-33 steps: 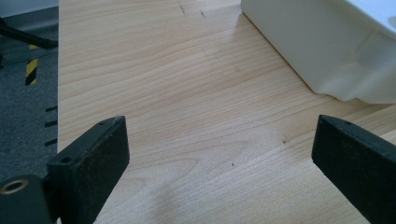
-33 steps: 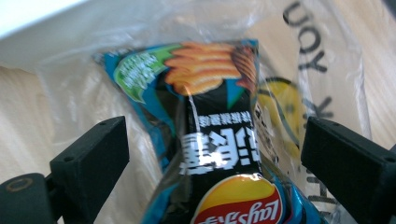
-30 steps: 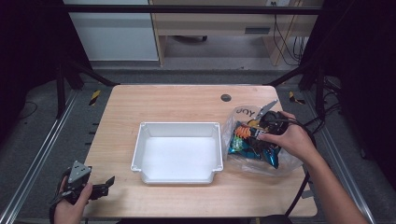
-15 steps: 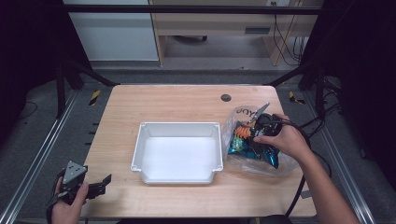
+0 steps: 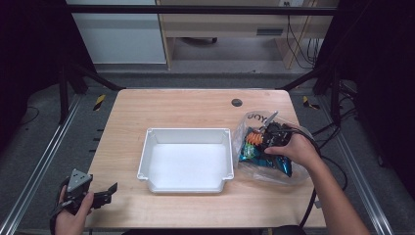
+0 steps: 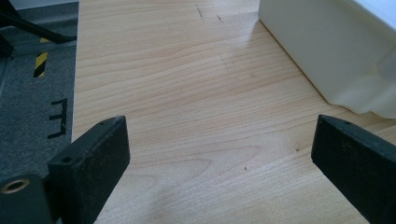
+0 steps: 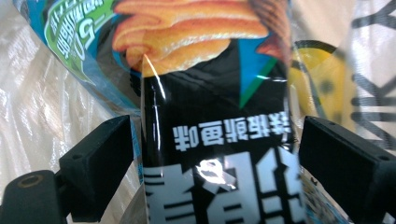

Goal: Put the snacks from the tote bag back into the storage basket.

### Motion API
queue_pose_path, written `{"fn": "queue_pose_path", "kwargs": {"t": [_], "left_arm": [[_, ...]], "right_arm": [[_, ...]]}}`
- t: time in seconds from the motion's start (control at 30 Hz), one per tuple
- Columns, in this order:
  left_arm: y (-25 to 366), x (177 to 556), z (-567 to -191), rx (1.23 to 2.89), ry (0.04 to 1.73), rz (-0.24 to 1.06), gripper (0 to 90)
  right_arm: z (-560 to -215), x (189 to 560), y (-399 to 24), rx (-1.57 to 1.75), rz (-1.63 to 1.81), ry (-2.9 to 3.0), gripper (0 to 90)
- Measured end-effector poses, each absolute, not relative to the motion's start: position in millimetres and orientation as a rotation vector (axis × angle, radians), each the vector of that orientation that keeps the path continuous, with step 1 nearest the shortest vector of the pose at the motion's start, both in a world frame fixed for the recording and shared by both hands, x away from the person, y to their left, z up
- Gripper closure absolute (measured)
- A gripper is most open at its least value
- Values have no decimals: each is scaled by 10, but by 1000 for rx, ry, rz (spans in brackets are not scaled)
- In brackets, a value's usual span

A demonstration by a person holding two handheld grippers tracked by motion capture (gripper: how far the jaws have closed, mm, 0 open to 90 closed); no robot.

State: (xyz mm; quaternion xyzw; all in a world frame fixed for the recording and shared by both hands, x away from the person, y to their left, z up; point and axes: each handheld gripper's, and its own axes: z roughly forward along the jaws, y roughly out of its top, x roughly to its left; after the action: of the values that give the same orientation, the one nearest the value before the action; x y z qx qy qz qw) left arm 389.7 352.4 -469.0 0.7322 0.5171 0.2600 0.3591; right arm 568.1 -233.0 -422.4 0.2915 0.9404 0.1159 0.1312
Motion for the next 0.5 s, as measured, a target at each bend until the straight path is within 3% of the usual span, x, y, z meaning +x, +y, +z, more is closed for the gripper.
{"fn": "queue_pose_path", "kwargs": {"t": [0.5], "left_arm": [[3441,3904,-4712,1936,1313,657,36]], "right_arm": [[-4350,5678,-2375,851,305,2755,113]]}}
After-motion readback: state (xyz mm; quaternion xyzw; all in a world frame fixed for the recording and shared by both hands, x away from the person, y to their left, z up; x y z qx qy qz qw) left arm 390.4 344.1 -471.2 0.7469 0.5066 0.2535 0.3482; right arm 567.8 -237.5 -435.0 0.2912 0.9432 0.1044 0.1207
